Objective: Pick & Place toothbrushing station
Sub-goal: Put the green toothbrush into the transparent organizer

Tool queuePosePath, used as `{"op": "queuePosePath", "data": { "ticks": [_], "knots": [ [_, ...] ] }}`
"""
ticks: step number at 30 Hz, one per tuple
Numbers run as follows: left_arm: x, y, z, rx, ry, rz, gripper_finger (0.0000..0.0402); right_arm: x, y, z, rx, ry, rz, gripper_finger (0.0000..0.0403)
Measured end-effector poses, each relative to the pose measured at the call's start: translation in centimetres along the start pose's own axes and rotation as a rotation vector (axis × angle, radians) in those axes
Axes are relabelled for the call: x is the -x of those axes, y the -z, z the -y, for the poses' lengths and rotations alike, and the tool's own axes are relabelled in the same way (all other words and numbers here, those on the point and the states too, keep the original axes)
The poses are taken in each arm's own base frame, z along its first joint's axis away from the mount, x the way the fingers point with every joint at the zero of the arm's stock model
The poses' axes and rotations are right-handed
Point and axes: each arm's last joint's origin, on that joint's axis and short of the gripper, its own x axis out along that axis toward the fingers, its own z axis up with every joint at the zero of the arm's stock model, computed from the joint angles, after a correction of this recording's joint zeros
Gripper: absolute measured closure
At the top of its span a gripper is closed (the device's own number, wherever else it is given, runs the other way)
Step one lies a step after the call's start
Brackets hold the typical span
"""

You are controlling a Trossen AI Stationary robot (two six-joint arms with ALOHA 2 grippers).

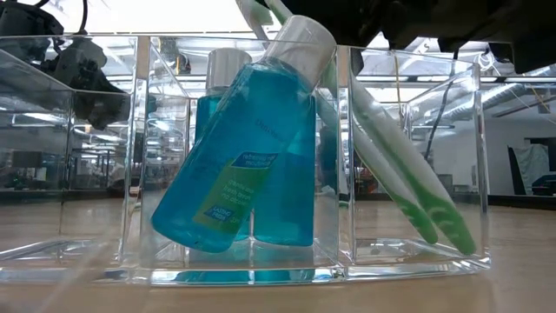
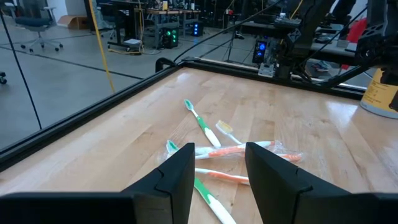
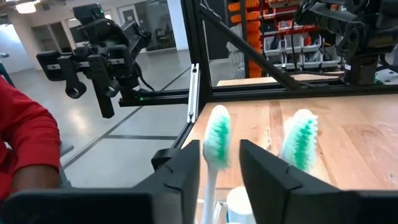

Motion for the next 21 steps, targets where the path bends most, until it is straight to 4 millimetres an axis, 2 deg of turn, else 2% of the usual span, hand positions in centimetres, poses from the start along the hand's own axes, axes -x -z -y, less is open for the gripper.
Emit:
{"op": "queuePosePath", "data": {
  "ticks": [6, 10, 14, 21],
  "knots": [
    [0.0, 0.0, 0.0, 0.0, 0.0, 0.0, 0.0254, 0.1, 0.1, -0.5, 0.004, -0.012, -0.006, 0.0235],
    [0.0, 0.0, 0.0, 0.0, 0.0, 0.0, 0.0254, 0.1, 0.2, -0.5, 0.006, -0.012, -0.009, 0.0211],
    [0.0, 0.0, 0.0, 0.0, 0.0, 0.0, 0.0254, 0.2, -0.2, -0.5, 0.021, -0.01, 0.002, 0.0207],
    [0.0, 0.0, 0.0, 0.0, 0.0, 0.0, 0.0254, 0.6, -2.5, -0.9, 0.049, -0.027, 0.066, 0.0219]
  ]
}}
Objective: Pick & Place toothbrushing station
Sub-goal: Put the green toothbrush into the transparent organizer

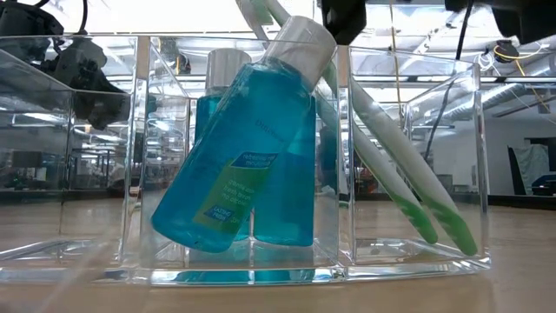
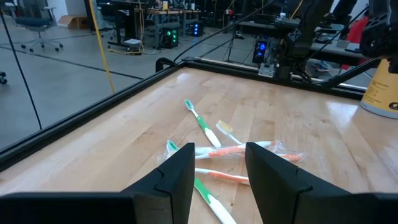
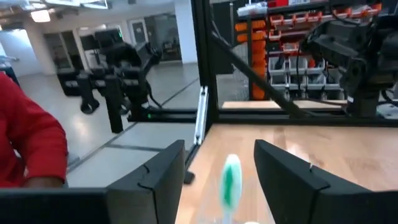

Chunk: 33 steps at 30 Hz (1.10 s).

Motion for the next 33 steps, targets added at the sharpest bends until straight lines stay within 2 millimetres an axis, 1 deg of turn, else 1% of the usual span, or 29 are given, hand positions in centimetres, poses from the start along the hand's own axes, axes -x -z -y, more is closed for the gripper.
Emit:
{"op": "queuePosePath", "data": {
  "ticks": [5, 8, 10, 13, 24, 30, 33],
  "knots": [
    [0.0, 0.0, 0.0, 0.0, 0.0, 0.001, 0.0254, 0.1, -0.2, -0.6, -0.156, -0.12, -0.006, 0.0219],
    [0.0, 0.0, 0.0, 0.0, 0.0, 0.0, 0.0254, 0.1, 0.1, -0.7, -0.236, -0.132, -0.05, 0.0218],
    [0.0, 0.0, 0.0, 0.0, 0.0, 0.001, 0.0254, 0.1, 0.4, -0.6, -0.238, -0.122, -0.077, 0.0219],
    [0.0, 0.0, 0.0, 0.0, 0.0, 0.001, 0.0254, 0.1, 0.3, -0.8, -0.245, -0.125, -0.072, 0.0223],
    [0.0, 0.0, 0.0, 0.0, 0.0, 0.0, 0.0254, -1.1, 0.1, -1.2, -0.245, -0.091, -0.18, 0.0227],
    [0.0, 0.0, 0.0, 0.0, 0.0, 0.001, 0.0254, -1.1, 0.5, -0.7, -0.21, 0.045, -0.193, 0.0228],
    [0.0, 0.0, 0.0, 0.0, 0.0, 0.0, 0.0254, -1.1, 0.5, -0.7, -0.196, 0.043, -0.188, 0.023]
  ]
}}
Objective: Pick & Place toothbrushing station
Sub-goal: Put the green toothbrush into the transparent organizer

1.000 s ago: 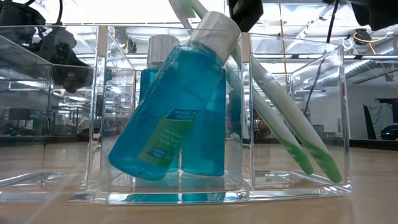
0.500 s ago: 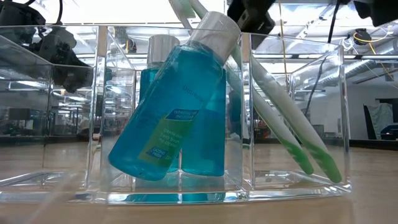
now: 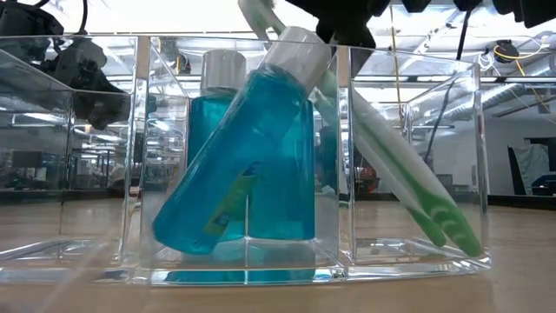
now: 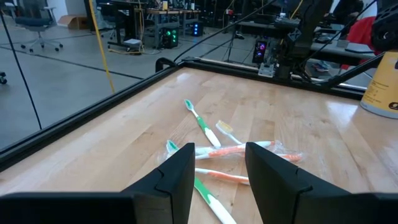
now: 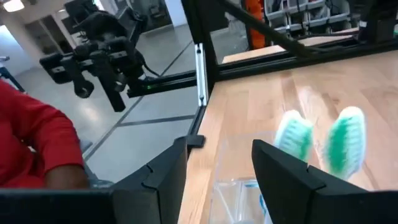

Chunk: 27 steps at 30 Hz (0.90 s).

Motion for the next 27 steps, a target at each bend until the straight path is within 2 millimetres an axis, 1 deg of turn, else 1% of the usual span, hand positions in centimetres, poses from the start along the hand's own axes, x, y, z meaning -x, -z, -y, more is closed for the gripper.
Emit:
{"op": "queuePosePath", "data": {
  "ticks": [4, 7, 11, 13, 15, 17, 19, 22, 25, 27],
  "knots": [
    [0.0, 0.0, 0.0, 0.0, 0.0, 0.0, 0.0254, 0.2, -0.2, -0.5, 0.018, -0.049, -0.005, 0.0231],
    [0.0, 0.0, 0.0, 0.0, 0.0, 0.0, 0.0254, 0.9, -1.7, -1.5, 0.058, -0.123, 0.035, 0.0232],
    [0.0, 0.0, 0.0, 0.0, 0.0, 0.0, 0.0254, 2.1, -3.3, -2.8, 0.17, -0.151, 0.071, 0.0232],
    [0.0, 0.0, 0.0, 0.0, 0.0, 0.0, 0.0254, 2.7, -4.6, -3.0, 0.23, -0.148, 0.111, 0.0232],
    [0.0, 0.0, 0.0, 0.0, 0.0, 0.0, 0.0254, 3.4, -5.7, -3.1, 0.298, -0.098, 0.125, 0.0232],
    [0.0, 0.0, 0.0, 0.0, 0.0, 0.0, 0.0254, 3.8, -6.5, -2.6, 0.351, -0.015, 0.13, 0.0232],
    [0.0, 0.0, 0.0, 0.0, 0.0, 0.0, 0.0254, 4.2, -7.3, -1.8, 0.378, 0.107, 0.126, 0.0232],
    [0.0, 0.0, 0.0, 0.0, 0.0, 0.001, 0.0254, 4.5, -8.5, 0.0, 0.373, 0.285, 0.146, 0.0232],
    [0.0, 0.0, 0.0, 0.0, 0.0, 0.0, 0.0254, 4.6, -9.3, 2.6, 0.351, 0.431, 0.107, 0.0232],
    [0.0, 0.0, 0.0, 0.0, 0.0, 0.0, 0.0254, 4.5, -9.6, 5.2, 0.307, 0.51, 0.066, 0.0232]
  ]
}}
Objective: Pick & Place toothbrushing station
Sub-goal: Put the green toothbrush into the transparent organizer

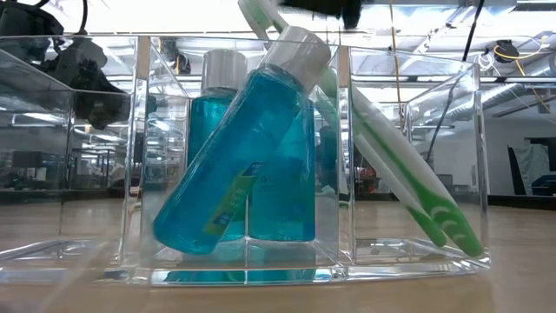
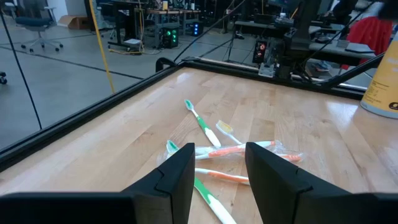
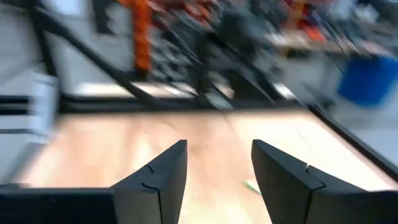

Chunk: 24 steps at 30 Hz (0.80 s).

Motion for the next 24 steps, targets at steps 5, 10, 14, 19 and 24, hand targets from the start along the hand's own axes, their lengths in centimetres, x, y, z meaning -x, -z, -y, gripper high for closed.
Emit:
{"op": "queuePosePath", "data": {
  "ticks": [5, 10, 14, 19, 24],
  "knots": [
    [0.0, 0.0, 0.0, 0.0, 0.0, 0.0, 0.0254, -3.1, 2.2, 7.4, -0.093, 0.249, -0.205, 0.0233],
    [0.0, 0.0, 0.0, 0.0, 0.0, 0.0, 0.0254, -5.2, 5.6, 15.2, -0.233, 0.39, -0.413, 0.024],
    [0.0, 0.0, 0.0, 0.0, 0.0, 0.0, 0.0254, -6.5, 7.7, 19.2, -0.436, 0.284, -0.476, 0.0243],
    [0.0, 0.0, 0.0, 0.0, 0.0, 0.0, 0.0254, -7.8, 10.5, 20.8, -0.495, 0.23, -0.529, 0.0243],
    [0.0, 0.0, 0.0, 0.0, 0.001, 0.0, 0.0254, -8.4, 12.2, 20.7, -0.455, 0.229, -0.566, 0.0243]
  ]
}}
